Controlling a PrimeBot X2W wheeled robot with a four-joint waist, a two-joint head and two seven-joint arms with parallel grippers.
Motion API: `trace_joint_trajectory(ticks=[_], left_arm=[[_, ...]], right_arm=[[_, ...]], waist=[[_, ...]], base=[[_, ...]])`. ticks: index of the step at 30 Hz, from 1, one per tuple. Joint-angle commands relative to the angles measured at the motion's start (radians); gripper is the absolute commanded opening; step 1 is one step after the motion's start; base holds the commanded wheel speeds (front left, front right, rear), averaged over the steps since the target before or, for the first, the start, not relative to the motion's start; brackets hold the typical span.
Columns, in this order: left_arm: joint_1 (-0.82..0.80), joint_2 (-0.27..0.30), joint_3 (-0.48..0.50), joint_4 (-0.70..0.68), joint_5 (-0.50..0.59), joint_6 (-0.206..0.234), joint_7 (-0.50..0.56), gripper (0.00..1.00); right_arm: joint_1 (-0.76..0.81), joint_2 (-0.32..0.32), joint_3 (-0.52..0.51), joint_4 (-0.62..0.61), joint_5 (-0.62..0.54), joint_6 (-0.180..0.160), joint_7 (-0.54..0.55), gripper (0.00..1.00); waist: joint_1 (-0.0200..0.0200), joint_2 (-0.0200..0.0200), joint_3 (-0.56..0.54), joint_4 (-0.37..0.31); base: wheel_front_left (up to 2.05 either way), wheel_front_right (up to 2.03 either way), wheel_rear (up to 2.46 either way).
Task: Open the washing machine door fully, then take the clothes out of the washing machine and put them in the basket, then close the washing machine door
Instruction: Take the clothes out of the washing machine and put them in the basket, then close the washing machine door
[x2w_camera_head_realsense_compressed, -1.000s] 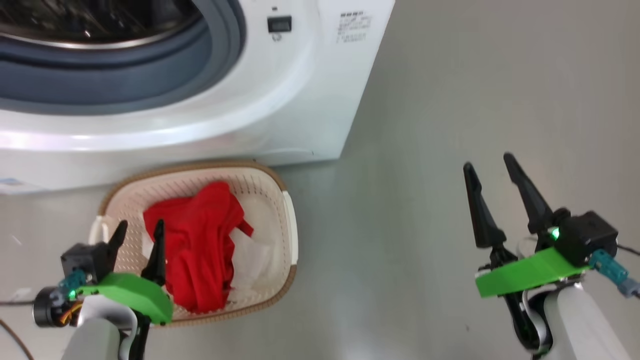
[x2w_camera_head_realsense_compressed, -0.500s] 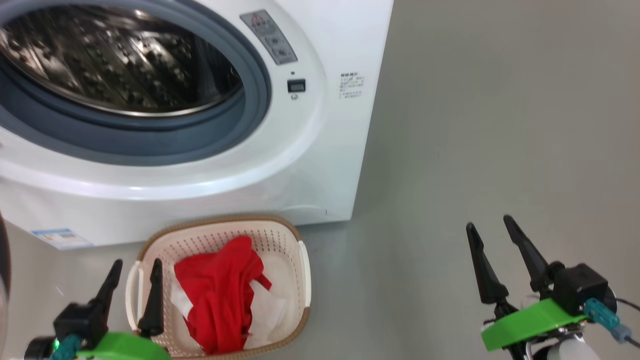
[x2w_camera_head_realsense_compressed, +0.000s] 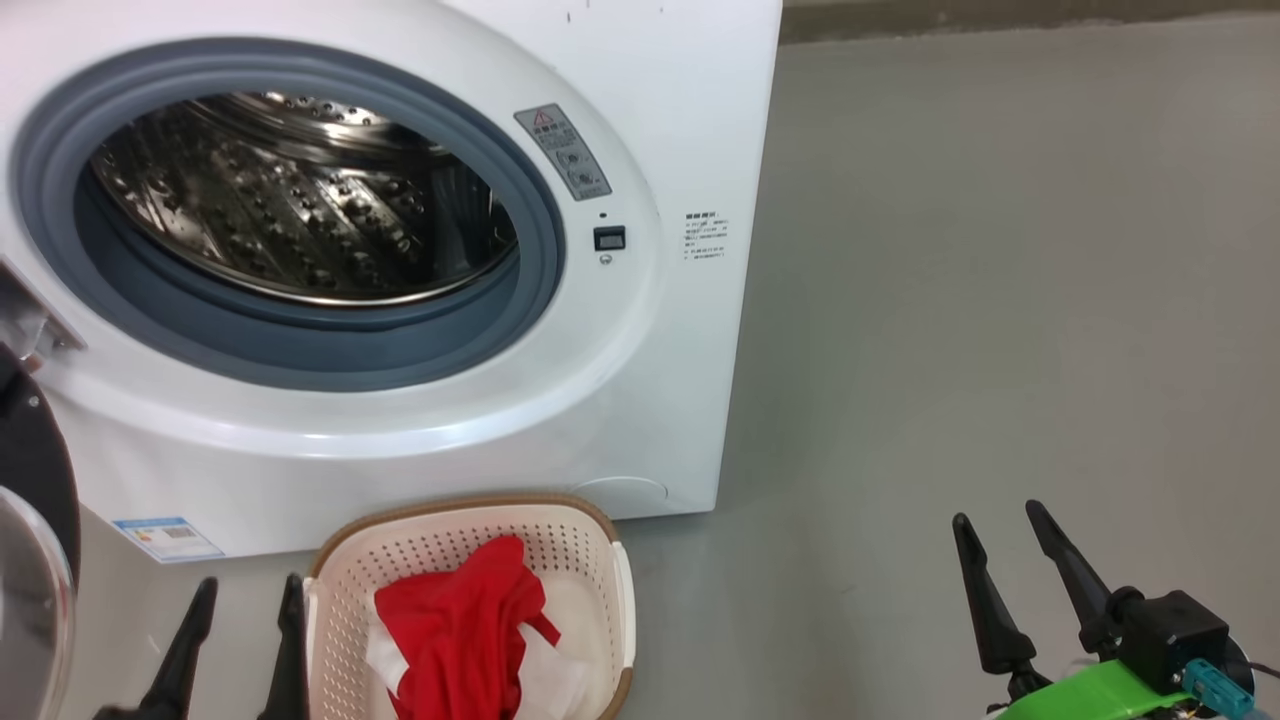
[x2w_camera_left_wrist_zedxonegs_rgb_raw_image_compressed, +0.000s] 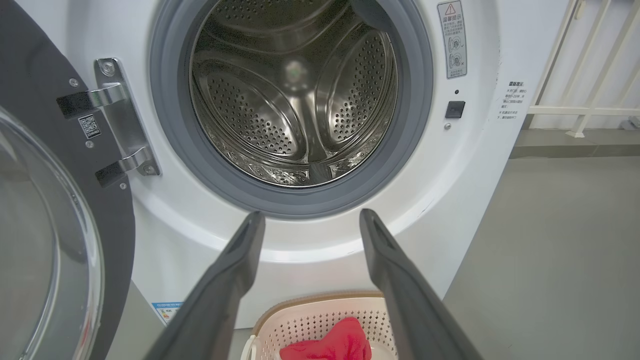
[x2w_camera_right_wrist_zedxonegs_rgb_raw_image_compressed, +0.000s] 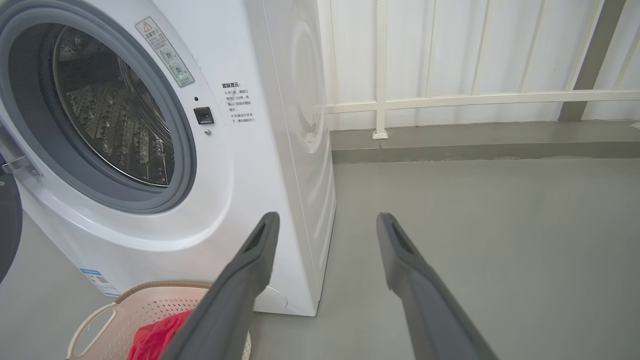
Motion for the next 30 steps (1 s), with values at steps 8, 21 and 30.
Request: trace_joint_trajectory(ticks=[8,21,30], left_arm=[[0.077,-0.008,0.075,-0.102,0.018,-0.005,-0.005,1.00],[0.099,-0.018,0.088,-0.129,0.033,-0.005,-0.005,1.00],[0.093,-0.020,0.088,-0.125,0.038,-0.005,-0.005,1.00]], right_arm=[[0.032,-0.016,0.002,-0.038,0.006,0.006,-0.006,1.00],[0.046,-0.012,-0.011,-0.047,0.003,0.006,-0.006,1.00],[0.038,-0.011,-0.007,-0.046,0.001,0.006,-0.006,1.00]], waist=[[0.0000,0.0000,-0.032,-0.004],[0.0000,0.0000,-0.029,-0.002],[0.0000,0.0000,-0.027,-0.003]], base=[[0.00,0.00,0.00],[0.00,0.00,0.00],[-0.04,0.04,0.00]])
